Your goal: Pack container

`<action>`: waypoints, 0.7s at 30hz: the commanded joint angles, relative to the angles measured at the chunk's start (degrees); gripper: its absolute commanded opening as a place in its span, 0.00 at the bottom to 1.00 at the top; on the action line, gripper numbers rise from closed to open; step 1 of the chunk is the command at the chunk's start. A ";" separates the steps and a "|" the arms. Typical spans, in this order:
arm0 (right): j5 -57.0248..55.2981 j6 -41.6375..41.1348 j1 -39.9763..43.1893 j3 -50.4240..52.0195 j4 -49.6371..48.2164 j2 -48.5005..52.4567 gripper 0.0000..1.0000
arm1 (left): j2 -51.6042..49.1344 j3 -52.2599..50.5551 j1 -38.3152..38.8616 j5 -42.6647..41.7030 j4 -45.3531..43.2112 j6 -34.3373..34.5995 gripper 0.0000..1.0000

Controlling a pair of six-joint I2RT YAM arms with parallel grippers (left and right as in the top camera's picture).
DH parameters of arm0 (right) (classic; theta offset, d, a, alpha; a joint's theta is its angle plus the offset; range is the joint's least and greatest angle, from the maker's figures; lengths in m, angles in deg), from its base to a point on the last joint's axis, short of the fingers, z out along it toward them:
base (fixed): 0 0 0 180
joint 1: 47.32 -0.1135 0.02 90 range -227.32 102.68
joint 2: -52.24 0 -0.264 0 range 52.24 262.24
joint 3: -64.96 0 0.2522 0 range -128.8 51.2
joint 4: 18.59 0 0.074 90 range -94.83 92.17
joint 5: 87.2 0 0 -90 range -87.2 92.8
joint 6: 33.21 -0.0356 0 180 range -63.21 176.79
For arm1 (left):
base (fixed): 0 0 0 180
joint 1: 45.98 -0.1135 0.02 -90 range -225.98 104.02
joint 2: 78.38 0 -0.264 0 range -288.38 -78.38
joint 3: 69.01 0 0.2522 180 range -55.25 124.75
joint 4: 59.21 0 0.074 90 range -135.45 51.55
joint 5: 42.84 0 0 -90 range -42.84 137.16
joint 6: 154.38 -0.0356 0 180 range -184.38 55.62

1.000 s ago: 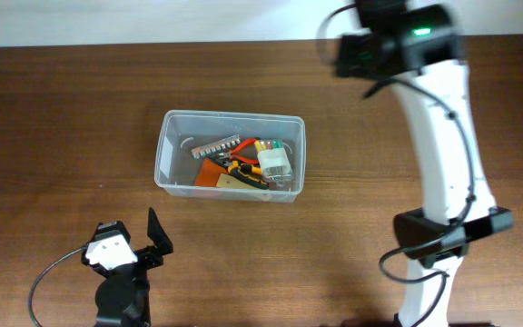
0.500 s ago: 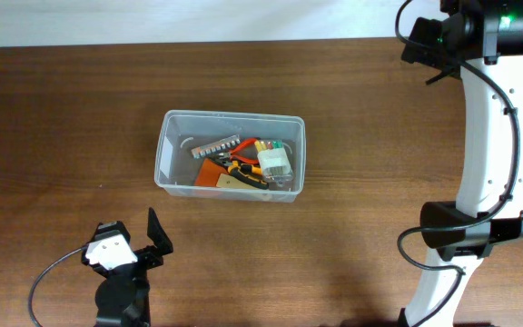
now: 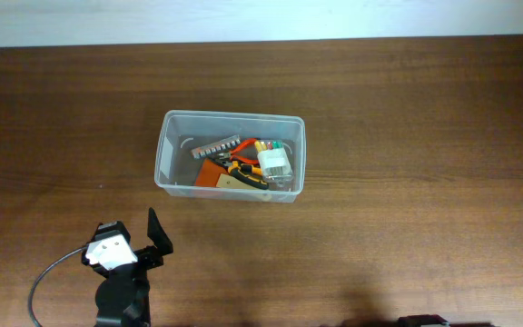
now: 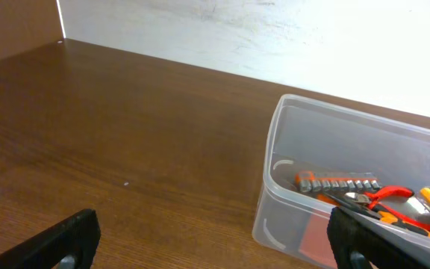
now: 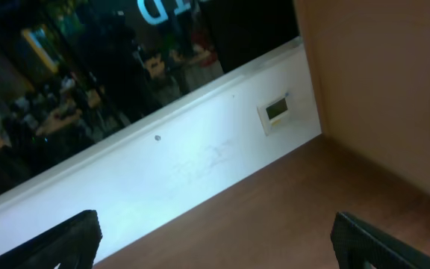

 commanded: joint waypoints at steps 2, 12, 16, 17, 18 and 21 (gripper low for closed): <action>-0.26 0.00 -0.33 7.72 0.52 -10.40 0.99 | 0.44 -0.17 0.17 0.20 0.11 -0.50 0.99; 2.78 -0.02 -2.47 71.41 -24.24 -46.64 0.99 | 0.44 -0.17 0.17 0.20 0.11 -0.50 0.99; 8.28 -0.02 -2.47 108.32 -53.59 -58.58 0.99 | 0.44 -0.17 0.17 0.20 0.11 -0.50 0.99; 8.98 0.00 -2.47 114.29 -58.64 -60.15 0.99 | 0.44 -0.17 0.17 0.20 0.11 -0.50 0.99; 9.27 0.00 -2.47 119.30 -62.95 -61.31 0.99 | 0.44 -0.17 0.17 0.20 0.11 -0.50 0.99; 9.44 0.00 -2.47 132.74 -75.06 -64.87 0.99 | 0.44 -0.17 0.17 0.20 0.11 -0.50 0.99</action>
